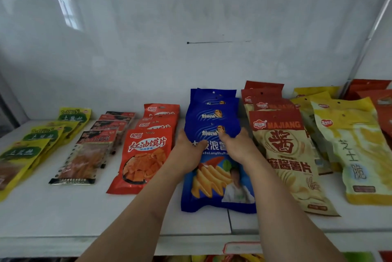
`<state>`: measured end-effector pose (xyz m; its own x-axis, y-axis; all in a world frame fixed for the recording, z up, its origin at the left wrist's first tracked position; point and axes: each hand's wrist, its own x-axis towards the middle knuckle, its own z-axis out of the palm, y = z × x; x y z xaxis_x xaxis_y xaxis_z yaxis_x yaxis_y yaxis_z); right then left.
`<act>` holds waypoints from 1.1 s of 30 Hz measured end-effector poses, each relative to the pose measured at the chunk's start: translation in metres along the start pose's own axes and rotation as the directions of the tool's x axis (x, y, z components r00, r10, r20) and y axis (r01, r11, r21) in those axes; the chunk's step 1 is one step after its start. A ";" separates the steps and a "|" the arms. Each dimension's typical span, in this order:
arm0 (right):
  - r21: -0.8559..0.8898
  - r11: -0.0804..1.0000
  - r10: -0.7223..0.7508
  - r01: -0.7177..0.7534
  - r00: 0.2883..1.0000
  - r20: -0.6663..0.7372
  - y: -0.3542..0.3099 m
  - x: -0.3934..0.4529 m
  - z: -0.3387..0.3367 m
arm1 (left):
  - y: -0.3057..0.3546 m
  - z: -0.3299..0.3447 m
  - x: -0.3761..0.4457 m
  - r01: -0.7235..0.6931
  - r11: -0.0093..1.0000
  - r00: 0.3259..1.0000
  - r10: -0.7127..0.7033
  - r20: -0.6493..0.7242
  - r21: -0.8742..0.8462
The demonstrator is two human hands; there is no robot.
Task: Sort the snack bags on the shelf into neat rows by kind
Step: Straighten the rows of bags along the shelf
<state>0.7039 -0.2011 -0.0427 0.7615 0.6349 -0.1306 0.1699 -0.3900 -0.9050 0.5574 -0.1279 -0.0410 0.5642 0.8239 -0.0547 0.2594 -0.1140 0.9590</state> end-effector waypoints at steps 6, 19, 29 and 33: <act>-0.110 0.993 -0.042 0.032 0.995 -0.095 -0.034 0.034 -0.001 | -0.001 0.000 -0.002 -0.110 0.914 0.983 0.159 -0.096 0.390; -0.114 0.987 -0.118 0.112 0.992 -0.042 -0.031 0.076 0.009 | -0.006 0.008 0.011 -0.132 0.871 0.990 0.134 0.029 0.474; -0.645 0.685 -0.442 0.337 0.897 -0.001 -0.060 0.077 0.007 | 0.013 0.000 -0.030 -0.290 0.489 0.903 0.424 0.066 0.823; -0.709 0.600 -0.403 0.371 0.906 0.133 -0.063 0.084 0.013 | 0.007 0.012 -0.053 -0.407 0.353 0.893 0.348 0.286 0.843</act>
<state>0.7484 -0.1143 -0.0017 0.5382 0.8204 0.1928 0.8277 -0.4715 -0.3042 0.5382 -0.1792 -0.0343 0.8179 0.5373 0.2057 0.5224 -0.8434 0.1260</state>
